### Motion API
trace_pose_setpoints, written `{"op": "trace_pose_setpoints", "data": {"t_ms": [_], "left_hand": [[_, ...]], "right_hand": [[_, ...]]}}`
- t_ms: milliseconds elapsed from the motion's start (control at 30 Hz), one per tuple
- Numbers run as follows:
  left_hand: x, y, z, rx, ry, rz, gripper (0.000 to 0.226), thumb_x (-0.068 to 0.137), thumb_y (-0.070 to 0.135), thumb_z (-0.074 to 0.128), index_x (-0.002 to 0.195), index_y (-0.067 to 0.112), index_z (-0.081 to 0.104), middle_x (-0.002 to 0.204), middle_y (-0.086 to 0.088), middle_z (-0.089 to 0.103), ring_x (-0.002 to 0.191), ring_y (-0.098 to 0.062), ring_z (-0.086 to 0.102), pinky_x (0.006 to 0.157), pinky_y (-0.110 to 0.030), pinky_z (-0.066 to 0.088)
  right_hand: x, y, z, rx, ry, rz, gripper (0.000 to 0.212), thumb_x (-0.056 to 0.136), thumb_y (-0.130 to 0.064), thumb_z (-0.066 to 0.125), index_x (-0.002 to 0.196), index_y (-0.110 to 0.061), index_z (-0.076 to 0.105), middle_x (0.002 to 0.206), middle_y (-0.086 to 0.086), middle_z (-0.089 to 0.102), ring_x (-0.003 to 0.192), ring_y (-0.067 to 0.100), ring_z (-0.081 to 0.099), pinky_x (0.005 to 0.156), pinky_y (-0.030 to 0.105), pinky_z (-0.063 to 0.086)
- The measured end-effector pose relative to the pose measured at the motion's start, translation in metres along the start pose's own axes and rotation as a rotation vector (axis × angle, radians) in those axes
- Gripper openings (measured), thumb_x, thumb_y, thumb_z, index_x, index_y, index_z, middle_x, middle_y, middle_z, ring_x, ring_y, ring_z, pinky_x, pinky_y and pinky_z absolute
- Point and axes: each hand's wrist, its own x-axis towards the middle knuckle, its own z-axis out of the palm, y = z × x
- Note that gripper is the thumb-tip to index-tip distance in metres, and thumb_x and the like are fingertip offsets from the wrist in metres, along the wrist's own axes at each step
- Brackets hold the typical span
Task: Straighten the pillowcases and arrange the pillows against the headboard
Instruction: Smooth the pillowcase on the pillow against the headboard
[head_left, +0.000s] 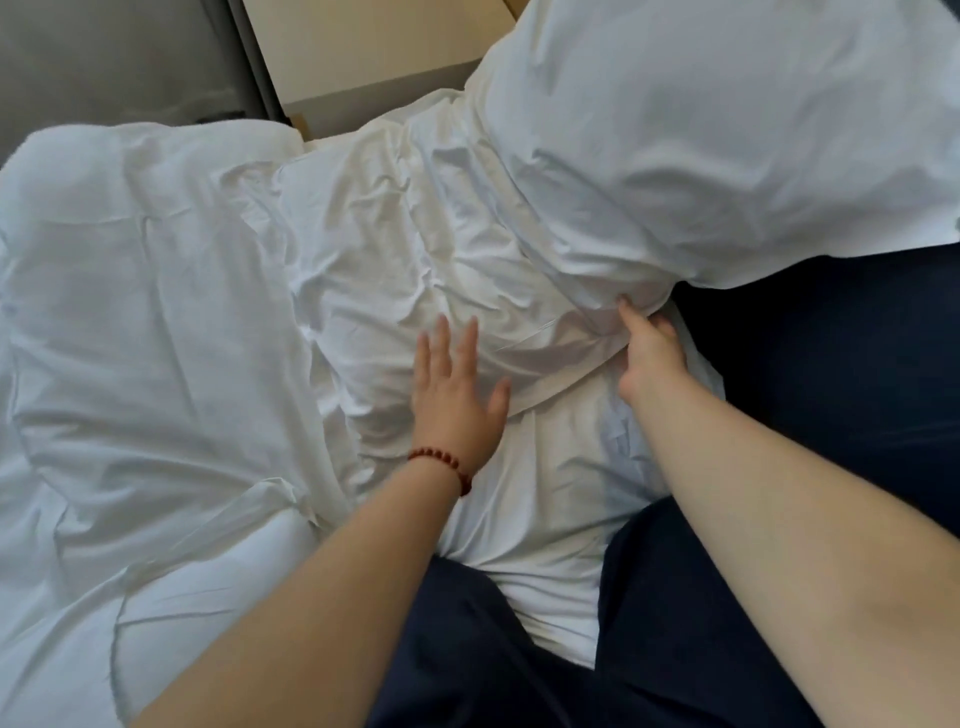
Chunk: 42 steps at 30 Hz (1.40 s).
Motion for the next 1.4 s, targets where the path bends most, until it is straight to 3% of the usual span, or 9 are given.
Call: {"op": "trace_pose_setpoints", "data": {"t_ms": [100, 200, 333, 400, 500, 667, 833, 1033, 1400], "left_hand": [[0.049, 0.023, 0.015, 0.183, -0.080, 0.040, 0.075, 0.097, 0.059, 0.035, 0.154, 0.038, -0.009, 0.162, 0.001, -0.022, 0.148, -0.025, -0.024, 0.118, -0.041, -0.013], [0.083, 0.028, 0.032, 0.263, -0.228, -0.033, 0.067, 0.097, 0.064, 0.020, 0.152, 0.044, -0.012, 0.161, 0.006, -0.025, 0.148, -0.025, -0.024, 0.118, -0.050, -0.013], [0.092, 0.035, 0.029, 0.254, -0.213, -0.092, 0.058, 0.099, 0.060, 0.014, 0.153, 0.046, 0.001, 0.165, 0.007, -0.004, 0.151, -0.024, -0.007, 0.121, -0.052, -0.003], [0.092, 0.045, 0.021, 0.183, -0.074, -0.114, 0.056, 0.101, 0.056, 0.017, 0.154, 0.042, 0.010, 0.164, 0.004, 0.013, 0.151, -0.025, 0.008, 0.120, -0.050, 0.006], [0.102, 0.072, 0.019, 0.112, 0.049, -0.071, 0.057, 0.101, 0.055, 0.018, 0.154, 0.042, 0.000, 0.165, 0.005, -0.005, 0.152, -0.023, -0.005, 0.120, -0.048, -0.001], [0.139, 0.098, 0.028, -0.006, -0.097, -0.038, 0.063, 0.095, 0.065, 0.005, 0.152, 0.043, -0.009, 0.165, 0.007, -0.007, 0.152, -0.024, -0.005, 0.122, -0.049, 0.002], [0.149, 0.083, 0.025, -0.029, 0.066, -0.140, 0.056, 0.099, 0.058, 0.007, 0.152, 0.046, -0.006, 0.165, 0.009, -0.005, 0.152, -0.022, -0.006, 0.120, -0.050, -0.005], [0.159, 0.083, 0.039, -0.075, -0.086, -0.176, 0.056, 0.100, 0.056, 0.008, 0.154, 0.043, 0.000, 0.165, 0.003, -0.010, 0.150, -0.019, -0.016, 0.117, -0.053, -0.013], [0.170, 0.094, 0.050, -0.091, -0.146, -0.161, 0.055, 0.099, 0.056, 0.006, 0.153, 0.046, -0.002, 0.165, 0.001, -0.006, 0.150, -0.022, -0.016, 0.117, -0.053, -0.015]], "right_hand": [[0.014, -0.010, -0.016, 0.006, 0.011, -0.082, 0.013, 0.085, -0.019, 0.074, 0.091, -0.013, 0.065, 0.089, 0.002, 0.068, 0.076, 0.012, 0.064, 0.074, 0.027, 0.050], [0.007, -0.030, -0.033, 0.029, -0.028, -0.219, 0.013, 0.092, -0.007, 0.064, 0.081, -0.012, 0.059, 0.076, 0.004, 0.065, 0.065, 0.007, 0.064, 0.071, 0.021, 0.053], [-0.026, -0.060, -0.066, -0.467, -0.022, -0.719, 0.009, 0.089, -0.025, 0.069, 0.085, -0.022, 0.062, 0.088, -0.010, 0.063, 0.084, 0.001, 0.060, 0.080, 0.029, 0.051], [-0.036, -0.073, -0.074, -0.636, -0.002, -1.029, 0.026, 0.084, -0.033, 0.073, 0.104, -0.020, 0.064, 0.112, -0.006, 0.058, 0.108, 0.011, 0.055, 0.093, 0.035, 0.047], [-0.036, -0.094, -0.064, -0.652, 0.117, -1.277, 0.066, 0.079, -0.042, 0.077, 0.133, -0.011, 0.054, 0.144, 0.011, 0.039, 0.133, 0.027, 0.037, 0.109, 0.045, 0.035], [-0.032, -0.125, -0.054, -0.631, 0.210, -1.227, 0.108, 0.073, -0.057, 0.076, 0.153, -0.010, 0.022, 0.156, 0.006, 0.016, 0.144, 0.031, 0.022, 0.116, 0.050, 0.026], [-0.027, -0.155, -0.014, -0.665, 0.113, -0.935, 0.124, 0.062, -0.066, 0.077, 0.156, -0.024, 0.008, 0.144, 0.012, 0.042, 0.128, 0.032, 0.043, 0.107, 0.044, 0.038], [-0.018, -0.189, -0.004, -0.550, 0.104, -0.943, 0.038, 0.077, -0.045, 0.078, 0.093, -0.016, 0.060, 0.088, -0.006, 0.064, 0.088, 0.020, 0.064, 0.075, 0.030, 0.051], [-0.020, -0.197, -0.007, -0.575, 0.185, -0.976, 0.029, 0.083, -0.043, 0.072, 0.083, -0.018, 0.059, 0.071, -0.017, 0.055, 0.068, 0.003, 0.054, 0.070, 0.029, 0.049]]}}
